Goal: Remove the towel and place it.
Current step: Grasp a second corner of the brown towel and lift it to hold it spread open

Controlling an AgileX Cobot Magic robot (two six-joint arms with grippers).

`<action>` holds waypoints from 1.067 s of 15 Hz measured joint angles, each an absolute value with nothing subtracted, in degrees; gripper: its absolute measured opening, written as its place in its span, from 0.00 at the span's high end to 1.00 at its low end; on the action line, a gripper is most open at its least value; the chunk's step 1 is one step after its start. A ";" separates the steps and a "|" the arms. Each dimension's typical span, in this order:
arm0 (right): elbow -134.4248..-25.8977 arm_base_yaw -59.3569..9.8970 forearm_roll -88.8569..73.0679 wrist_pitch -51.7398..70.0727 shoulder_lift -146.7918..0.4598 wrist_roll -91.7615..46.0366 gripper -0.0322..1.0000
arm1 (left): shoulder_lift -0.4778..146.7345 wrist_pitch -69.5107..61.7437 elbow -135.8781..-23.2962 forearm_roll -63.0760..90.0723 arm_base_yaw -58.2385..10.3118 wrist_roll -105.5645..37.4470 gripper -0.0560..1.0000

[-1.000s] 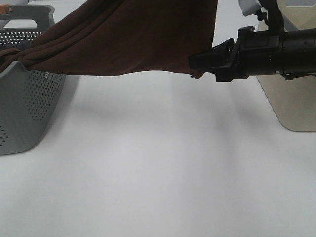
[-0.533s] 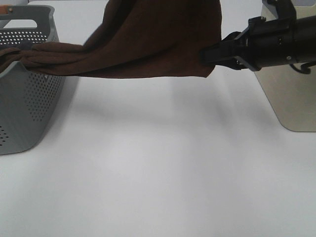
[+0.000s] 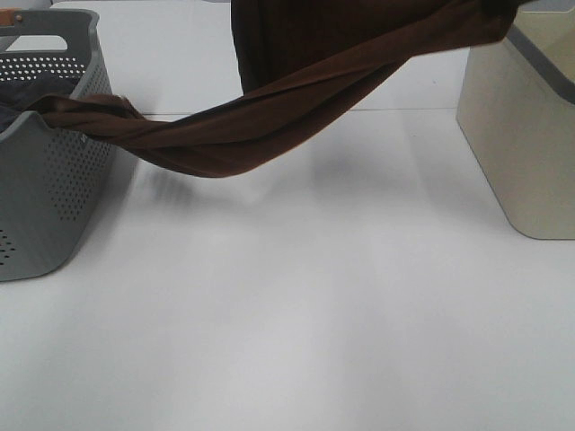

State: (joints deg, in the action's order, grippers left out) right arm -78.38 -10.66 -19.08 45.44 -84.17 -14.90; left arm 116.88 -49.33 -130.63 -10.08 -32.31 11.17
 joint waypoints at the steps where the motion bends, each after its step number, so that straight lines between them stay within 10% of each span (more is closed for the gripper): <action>1: -82.56 -10.66 -15.87 45.44 -84.17 -13.01 0.97 | 116.60 -48.01 -131.15 -9.68 -31.11 11.17 0.94; 9: -114.19 -10.77 -13.46 54.66 -95.28 -12.03 0.97 | 114.08 -46.29 -140.26 -16.27 -29.05 10.77 0.94; 16: -125.36 -10.94 -12.03 36.61 -111.10 -14.67 0.97 | 123.53 -22.86 -140.26 -29.56 -22.35 23.72 0.94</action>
State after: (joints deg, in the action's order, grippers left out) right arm -125.36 -10.94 -12.03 36.61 -111.10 -14.67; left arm 123.53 -22.86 -140.26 -29.56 -22.35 23.72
